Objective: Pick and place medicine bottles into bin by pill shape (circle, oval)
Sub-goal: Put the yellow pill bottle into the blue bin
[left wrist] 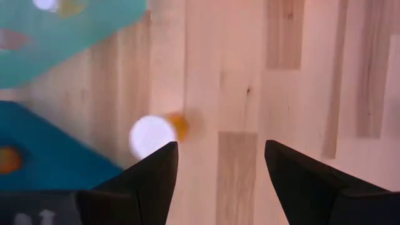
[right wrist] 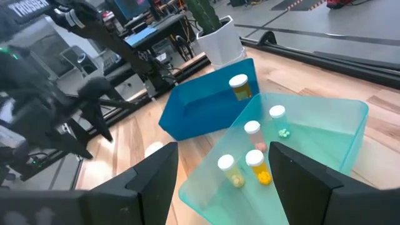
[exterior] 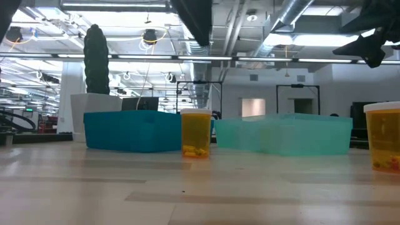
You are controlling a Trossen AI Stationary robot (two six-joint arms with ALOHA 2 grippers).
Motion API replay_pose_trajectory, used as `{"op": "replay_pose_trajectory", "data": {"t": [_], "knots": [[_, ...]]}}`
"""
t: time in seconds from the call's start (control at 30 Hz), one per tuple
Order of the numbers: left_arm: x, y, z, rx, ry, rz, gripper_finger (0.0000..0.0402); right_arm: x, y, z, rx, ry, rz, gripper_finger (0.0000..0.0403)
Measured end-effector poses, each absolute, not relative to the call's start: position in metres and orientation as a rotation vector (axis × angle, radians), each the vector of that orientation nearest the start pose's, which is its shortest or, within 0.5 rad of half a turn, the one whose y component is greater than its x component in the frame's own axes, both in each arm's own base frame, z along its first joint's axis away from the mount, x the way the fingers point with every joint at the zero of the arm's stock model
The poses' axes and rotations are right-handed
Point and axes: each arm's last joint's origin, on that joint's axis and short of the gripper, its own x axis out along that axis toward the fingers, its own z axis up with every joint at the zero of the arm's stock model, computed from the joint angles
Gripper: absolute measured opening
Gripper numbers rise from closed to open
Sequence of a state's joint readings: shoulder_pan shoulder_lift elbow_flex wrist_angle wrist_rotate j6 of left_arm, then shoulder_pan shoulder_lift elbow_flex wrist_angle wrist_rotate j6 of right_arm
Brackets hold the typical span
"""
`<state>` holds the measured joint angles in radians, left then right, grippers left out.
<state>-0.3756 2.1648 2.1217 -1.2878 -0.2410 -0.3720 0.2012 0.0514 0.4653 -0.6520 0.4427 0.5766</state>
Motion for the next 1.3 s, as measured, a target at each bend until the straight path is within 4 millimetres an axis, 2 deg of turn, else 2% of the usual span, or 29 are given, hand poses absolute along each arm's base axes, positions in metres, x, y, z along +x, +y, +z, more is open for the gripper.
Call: {"op": "replay_pose_trajectory", "data": {"t": [0.1,0.2,0.27,0.4,0.47,0.53,0.7,0.87,1.07,1.3], "knots": [[0.41,-0.154,0.269,0.048,1.195,0.112,0.0234,0.049,-0.003,0.248,0.496,0.15,-0.298,0.026],[0.403,-0.149,0.273,-0.01,1.079,0.136,0.0234,0.049,-0.003,0.249,0.497,0.149,-0.298,0.026],[0.392,-0.14,0.286,-0.062,0.969,0.194,0.0234,0.049,-0.003,0.248,0.497,0.149,-0.298,0.026],[0.358,-0.121,0.31,-0.141,0.71,0.321,0.0234,0.049,-0.003,0.248,0.497,0.15,-0.298,0.026],[0.345,-0.113,0.311,-0.18,0.619,0.307,0.0234,0.049,-0.003,0.248,0.497,0.149,-0.298,0.026],[0.337,-0.107,0.303,-0.204,0.583,0.266,0.0234,0.049,-0.003,0.248,0.497,0.149,-0.298,0.026],[0.34,-0.101,0.265,-0.185,0.656,0.168,0.0243,0.049,-0.003,0.249,0.497,0.148,-0.299,0.026],[0.353,-0.098,0.233,-0.158,0.765,0.136,0.0286,0.049,-0.003,0.248,0.497,0.149,-0.299,0.026],[0.365,-0.101,0.217,-0.038,0.819,0.078,0.0328,0.049,-0.003,0.248,0.506,0.148,-0.301,0.026],[0.363,-0.095,0.21,0.015,0.872,0.144,0.0332,0.049,-0.003,0.248,0.505,0.148,-0.302,0.026]]}}
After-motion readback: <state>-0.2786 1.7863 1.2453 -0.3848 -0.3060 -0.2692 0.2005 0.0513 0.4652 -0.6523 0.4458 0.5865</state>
